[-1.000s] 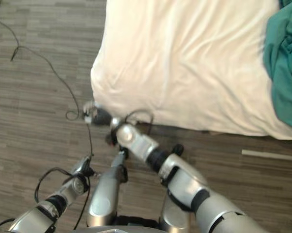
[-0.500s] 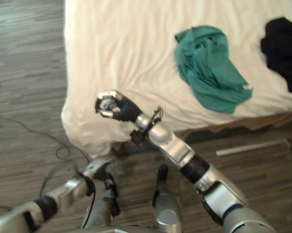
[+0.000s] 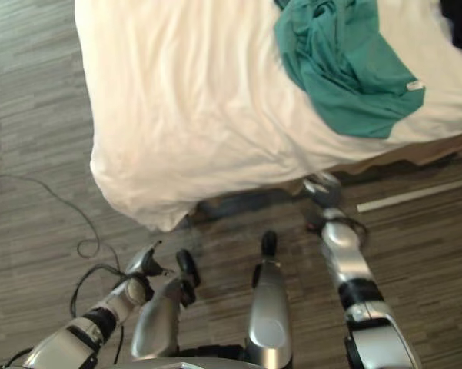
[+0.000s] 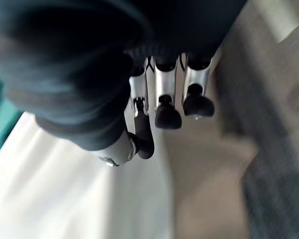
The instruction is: Tidy up the quilt and then pick up the clothes from the bed and put them into the laundry hamper.
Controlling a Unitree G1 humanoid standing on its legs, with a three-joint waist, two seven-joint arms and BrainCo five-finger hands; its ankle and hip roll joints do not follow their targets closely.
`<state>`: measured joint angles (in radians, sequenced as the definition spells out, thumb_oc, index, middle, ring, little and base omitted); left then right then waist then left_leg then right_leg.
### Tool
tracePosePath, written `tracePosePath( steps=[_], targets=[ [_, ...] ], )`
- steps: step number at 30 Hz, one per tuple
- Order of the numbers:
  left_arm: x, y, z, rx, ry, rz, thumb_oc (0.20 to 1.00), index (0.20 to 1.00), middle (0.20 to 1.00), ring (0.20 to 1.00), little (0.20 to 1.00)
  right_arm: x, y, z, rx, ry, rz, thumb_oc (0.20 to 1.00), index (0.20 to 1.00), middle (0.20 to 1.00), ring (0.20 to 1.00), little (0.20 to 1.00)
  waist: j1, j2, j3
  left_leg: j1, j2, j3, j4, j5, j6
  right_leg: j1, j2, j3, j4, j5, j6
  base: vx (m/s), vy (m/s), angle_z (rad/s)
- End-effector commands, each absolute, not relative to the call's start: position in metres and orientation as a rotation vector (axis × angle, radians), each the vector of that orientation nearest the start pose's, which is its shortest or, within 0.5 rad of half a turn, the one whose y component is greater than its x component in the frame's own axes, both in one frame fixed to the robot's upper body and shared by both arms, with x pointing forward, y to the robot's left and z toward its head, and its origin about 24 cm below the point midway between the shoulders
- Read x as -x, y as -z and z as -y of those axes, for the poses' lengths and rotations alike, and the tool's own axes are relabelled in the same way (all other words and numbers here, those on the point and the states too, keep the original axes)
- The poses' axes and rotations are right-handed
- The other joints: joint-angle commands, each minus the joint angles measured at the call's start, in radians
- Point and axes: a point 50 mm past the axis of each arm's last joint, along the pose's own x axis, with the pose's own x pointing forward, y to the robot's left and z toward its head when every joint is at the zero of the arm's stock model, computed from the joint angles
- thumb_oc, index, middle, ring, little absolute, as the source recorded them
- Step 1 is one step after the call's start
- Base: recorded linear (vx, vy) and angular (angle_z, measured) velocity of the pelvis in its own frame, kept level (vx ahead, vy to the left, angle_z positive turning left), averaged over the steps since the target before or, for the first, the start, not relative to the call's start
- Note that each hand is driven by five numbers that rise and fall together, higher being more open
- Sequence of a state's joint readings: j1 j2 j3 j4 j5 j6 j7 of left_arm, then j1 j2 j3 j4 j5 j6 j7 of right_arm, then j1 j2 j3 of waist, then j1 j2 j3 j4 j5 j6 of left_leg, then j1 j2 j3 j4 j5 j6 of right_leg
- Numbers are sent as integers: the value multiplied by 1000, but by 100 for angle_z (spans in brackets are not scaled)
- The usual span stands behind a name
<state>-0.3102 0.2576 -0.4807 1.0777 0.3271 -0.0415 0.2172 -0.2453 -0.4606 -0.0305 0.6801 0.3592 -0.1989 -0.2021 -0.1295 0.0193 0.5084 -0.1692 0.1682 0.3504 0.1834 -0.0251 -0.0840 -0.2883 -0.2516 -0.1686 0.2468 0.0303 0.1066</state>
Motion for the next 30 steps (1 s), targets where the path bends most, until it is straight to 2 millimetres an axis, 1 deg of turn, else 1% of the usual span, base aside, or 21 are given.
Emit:
tracePosePath(
  steps=[1,4,5,6,7,8,10,11,13,14,15,16,17,18,19,21,22,24,26,27,30],
  targets=[
    [-213,115,-200,-922,247,-722,1000,1000,1000,1000,1000,-240,17,314,51,528,-264,200,200,200,200,200,-44,-50,-100,25,73,-18,128,-111,-49,0,-101,4,45,-28,133,118,39,-12],
    [-193,126,-213,-842,193,-843,1000,1000,1000,1000,1000,-183,72,320,58,579,-551,200,200,200,200,200,-73,-62,-148,112,46,14,51,-100,-47,59,-84,-9,0,3,141,150,13,-25],
    [-193,126,-213,-842,192,-843,1000,1000,1000,1000,1000,-183,72,319,58,579,-551,200,200,200,200,200,-73,-64,-150,112,43,16,44,-93,-46,58,-85,-8,-6,9,141,102,7,-17],
    [-187,129,-215,-816,177,-876,1000,1000,1000,1000,1000,-169,86,314,66,567,-637,416,416,416,416,416,-79,-66,-160,146,44,40,13,-82,-46,62,-83,-22,-6,25,143,130,6,-28],
    [-172,137,-216,-762,162,-930,1000,1000,1000,1000,1000,-150,106,301,85,513,-758,1000,1000,1000,1000,1000,-74,-62,-184,217,52,107,-44,-66,-45,63,-112,-149,23,56,138,280,47,-48],
    [-158,143,-215,-714,151,-982,1000,1000,1000,1000,1000,-137,121,286,114,438,-858,1000,1000,1000,1000,1000,-58,-51,-218,275,53,152,-98,-61,-46,84,-124,-303,53,34,133,250,43,-98],
    [-157,144,-216,-713,151,-985,1000,1000,1000,1000,1000,-137,121,286,116,436,-860,1000,1000,1000,1000,1000,-58,-51,-217,283,54,154,-105,-59,-48,88,-122,-302,55,31,133,143,-12,-173],
    [-142,150,-214,-637,119,-1042,1000,1000,1000,1000,1000,-125,135,267,137,367,-940,1000,1000,1000,1000,1000,-38,-52,-261,323,59,208,-133,-40,-45,105,-116,-435,60,23,99,176,-127,-127],
    [-138,152,-211,-609,114,-1056,1000,1000,1000,1000,1000,-114,144,255,139,329,-1005,1000,1000,1000,1000,1000,-39,-58,-295,350,72,245,-120,-47,-47,126,-75,-446,13,-3,75,192,-218,-120],
    [-138,153,-208,-619,135,-1053,1000,1000,1000,1000,1000,-110,147,250,137,315,-1032,1000,1000,1000,1000,1000,-50,-59,-307,358,81,249,-96,-38,-54,136,-42,-418,-8,-20,57,183,-259,-141],
    [-139,153,-205,-620,148,-1045,1000,1000,1000,1000,1000,-112,149,245,138,291,-1034,1000,1000,1000,1000,1000,-41,-52,-314,353,131,270,-9,9,-86,157,10,-413,-35,-59,26,342,-440,-133],
    [-143,152,-202,-613,131,-1027,1000,1000,1000,1000,1000,-117,149,235,181,220,-1029,1000,1000,1000,1000,1000,-6,-62,-309,311,200,196,246,150,-128,215,94,-372,-87,-117,-29,271,-396,-150],
    [-143,152,-202,-614,129,-1027,1000,1000,1000,1000,1000,-117,149,235,180,219,-1028,1000,1000,1000,1000,1000,-4,-58,-306,304,220,188,267,152,-144,219,110,-372,-93,-121,-39,266,-383,-224],
    [-141,152,-201,-601,113,-1032,1000,1000,1000,1000,1000,-122,149,231,204,181,-1025,1000,1000,1000,1000,1000,17,-72,-301,269,230,110,376,194,-149,252,146,-337,-131,-133,-62,115,-207,-216],
    [-145,151,-199,-567,82,-1018,1000,1000,1000,1000,1000,-122,150,227,224,149,-1034,1000,1000,1000,1000,1000,45,-111,-299,204,165,31,451,178,-98,275,147,-286,-173,-110,-79,204,-164,-262],
    [-157,145,-197,-486,11,-960,1000,1000,1000,1000,1000,-125,151,220,255,92,-1047,1000,1000,1000,1000,1000,100,-148,-289,76,-24,-166,515,79,-45,305,160,-136,-208,-90,-69,243,-14,-234],
    [-164,142,-195,-465,8,-924,1000,1000,1000,1000,1000,-130,151,215,277,53,-1046,1000,1000,1000,1000,1000,123,-144,-284,68,-44,-219,487,54,-41,322,174,-74,-231,-88,-51,249,83,-219],
    [-173,138,-193,-454,1,-887,1000,1000,1000,1000,1000,-139,149,211,311,8,-1026,1000,1000,1000,1000,1000,148,-125,-285,75,-24,-277,365,49,-34,354,178,4,-265,-91,-30,330,149,-292],
    [-177,136,-189,-460,29,-867,1000,1000,1000,1000,1000,-144,148,209,322,-13,-1006,1000,1000,1000,1000,1000,155,-123,-293,82,-24,-287,262,40,-25,371,174,39,-285,-85,-15,380,144,-192],
    [-178,135,-191,-471,40,-852,1000,1000,1000,1000,1000,-154,144,204,345,-55,-969,1000,1000,1000,1000,1000,164,-101,-305,67,-47,-312,77,24,-27,407,188,109,-313,-97,6,482,226,-138],
    [-174,137,-190,-498,66,-863,1000,1000,1000,1000,1000,-157,142,203,338,-61,-946,1000,1000,1000,1000,1000,172,-69,-312,55,-19,-236,-136,139,-54,464,189,151,-328,-134,12,536,236,-110]
  ],
)
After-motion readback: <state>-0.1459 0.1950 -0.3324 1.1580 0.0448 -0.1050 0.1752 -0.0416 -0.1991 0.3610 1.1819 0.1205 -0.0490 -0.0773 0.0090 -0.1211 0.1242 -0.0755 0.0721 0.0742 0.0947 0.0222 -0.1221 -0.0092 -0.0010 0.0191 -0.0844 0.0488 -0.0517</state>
